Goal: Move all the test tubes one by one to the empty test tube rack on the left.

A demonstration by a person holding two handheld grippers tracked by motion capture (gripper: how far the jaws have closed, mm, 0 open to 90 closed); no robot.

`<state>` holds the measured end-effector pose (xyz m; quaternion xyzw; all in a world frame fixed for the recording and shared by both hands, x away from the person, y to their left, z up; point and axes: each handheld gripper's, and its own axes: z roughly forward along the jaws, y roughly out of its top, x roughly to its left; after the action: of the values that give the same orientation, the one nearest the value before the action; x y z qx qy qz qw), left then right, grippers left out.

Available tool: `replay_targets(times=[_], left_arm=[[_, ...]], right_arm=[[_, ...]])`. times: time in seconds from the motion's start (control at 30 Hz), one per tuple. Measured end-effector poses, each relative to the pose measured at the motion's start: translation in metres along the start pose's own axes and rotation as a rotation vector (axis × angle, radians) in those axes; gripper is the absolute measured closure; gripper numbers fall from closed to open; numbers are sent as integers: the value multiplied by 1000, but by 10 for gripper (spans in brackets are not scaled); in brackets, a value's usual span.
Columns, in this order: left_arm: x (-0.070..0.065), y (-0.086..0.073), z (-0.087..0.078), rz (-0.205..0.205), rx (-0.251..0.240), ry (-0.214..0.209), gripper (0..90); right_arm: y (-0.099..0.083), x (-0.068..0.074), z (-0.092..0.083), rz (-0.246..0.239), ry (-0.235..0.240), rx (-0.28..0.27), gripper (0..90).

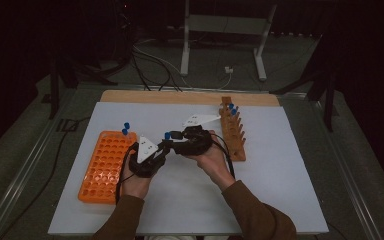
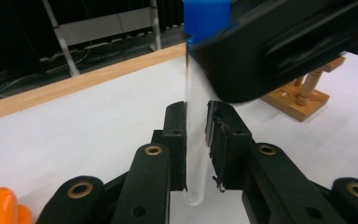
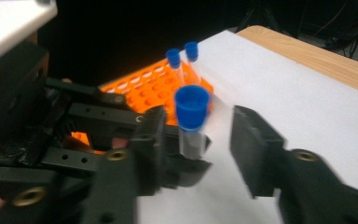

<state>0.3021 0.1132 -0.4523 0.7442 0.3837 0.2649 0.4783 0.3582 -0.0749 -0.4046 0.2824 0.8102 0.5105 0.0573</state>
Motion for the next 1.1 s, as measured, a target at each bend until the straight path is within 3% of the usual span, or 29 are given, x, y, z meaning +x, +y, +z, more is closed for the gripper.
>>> replay_targets(times=[0.1, 0.33, 0.67, 0.97, 1.1], left_arm=[[6, -2, -1, -15, -2, 7, 784], [18, -3, -10, -52, -12, 32, 785], [30, -3, -20, -64, -24, 58, 784], [42, -6, -29, -76, -29, 91, 784], [50, -9, -34, -85, -30, 113, 784]], right_arm=[[0, -5, -5, 28, 6, -20, 406], [-1, -10, -14, 1, -65, -39, 149], [-14, -30, -25, 34, -149, -38, 30], [-25, -42, -38, 27, -231, -40, 0], [-30, -48, -44, 41, -234, -39, 0]])
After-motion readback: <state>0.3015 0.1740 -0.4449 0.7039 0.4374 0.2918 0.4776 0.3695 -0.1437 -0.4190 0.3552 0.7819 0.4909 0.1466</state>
